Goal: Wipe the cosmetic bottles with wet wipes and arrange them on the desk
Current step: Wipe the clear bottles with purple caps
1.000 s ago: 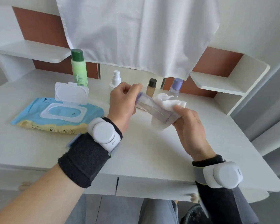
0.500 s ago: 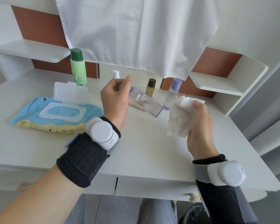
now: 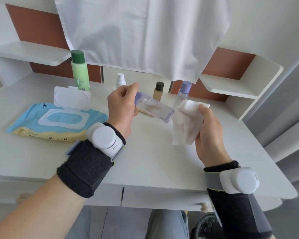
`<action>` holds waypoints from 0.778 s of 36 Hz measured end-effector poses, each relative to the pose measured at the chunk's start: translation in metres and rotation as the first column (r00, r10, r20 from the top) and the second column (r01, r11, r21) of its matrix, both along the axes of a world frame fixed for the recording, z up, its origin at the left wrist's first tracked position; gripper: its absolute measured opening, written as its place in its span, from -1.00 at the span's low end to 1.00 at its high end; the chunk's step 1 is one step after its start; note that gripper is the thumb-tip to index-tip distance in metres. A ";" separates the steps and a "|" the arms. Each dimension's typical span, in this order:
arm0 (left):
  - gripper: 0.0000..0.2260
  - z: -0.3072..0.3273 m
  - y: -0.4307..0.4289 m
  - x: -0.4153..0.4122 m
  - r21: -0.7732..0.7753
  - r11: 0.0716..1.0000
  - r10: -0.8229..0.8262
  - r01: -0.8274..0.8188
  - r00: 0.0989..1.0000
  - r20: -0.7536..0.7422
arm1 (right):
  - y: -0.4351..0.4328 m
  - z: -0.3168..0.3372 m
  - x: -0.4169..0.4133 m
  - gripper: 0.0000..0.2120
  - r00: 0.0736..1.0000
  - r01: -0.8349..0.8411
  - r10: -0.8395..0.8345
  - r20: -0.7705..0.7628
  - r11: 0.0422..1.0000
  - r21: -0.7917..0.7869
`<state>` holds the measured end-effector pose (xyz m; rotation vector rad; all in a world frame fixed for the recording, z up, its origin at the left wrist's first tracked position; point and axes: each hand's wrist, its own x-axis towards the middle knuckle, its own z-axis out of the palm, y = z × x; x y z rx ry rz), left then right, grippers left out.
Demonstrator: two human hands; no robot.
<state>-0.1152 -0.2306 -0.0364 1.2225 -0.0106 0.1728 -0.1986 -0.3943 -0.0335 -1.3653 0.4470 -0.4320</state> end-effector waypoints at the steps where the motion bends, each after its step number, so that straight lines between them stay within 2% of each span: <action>1: -0.75 0.000 0.001 0.001 -0.006 1.000 -0.019 0.019 1.000 -0.023 | 0.000 0.000 0.000 -0.74 1.000 -0.005 0.005 0.002 1.000 -0.002; 8: -0.75 0.000 0.003 0.003 -0.135 0.982 -0.154 0.134 0.976 -0.155 | -0.001 -0.001 -0.001 -0.72 0.999 -0.044 0.044 0.030 0.999 0.019; 15: -0.74 -0.003 0.002 0.005 -0.073 0.995 -0.078 0.070 0.991 -0.111 | 0.000 -0.003 0.000 -0.74 0.995 -0.091 0.090 0.038 0.996 0.022; 17: -0.74 -0.005 0.002 0.005 -0.010 0.999 0.033 -0.033 0.999 -0.042 | -0.001 -0.003 -0.001 -0.72 0.994 -0.102 0.101 0.048 0.994 0.028; 19: -0.76 -0.007 0.003 0.007 0.069 0.983 0.161 -0.168 0.983 0.088 | -0.002 -0.003 0.000 -0.72 0.992 -0.113 0.111 0.057 0.993 0.045; 21: -0.82 -0.008 0.002 0.007 0.143 0.955 0.223 -0.258 0.949 0.224 | -0.003 -0.003 0.000 -0.75 0.992 -0.117 0.112 0.061 0.990 0.074; 25: -0.86 -0.013 -0.001 0.005 0.303 0.874 0.216 -0.380 0.862 0.458 | -0.006 -0.001 0.001 -0.77 0.988 -0.145 0.131 0.084 0.971 0.191; 28: -0.83 -0.016 -0.003 0.005 0.395 0.824 0.153 -0.407 0.830 0.536 | -0.008 -0.001 0.001 -0.69 0.973 -0.222 0.195 0.121 0.935 0.277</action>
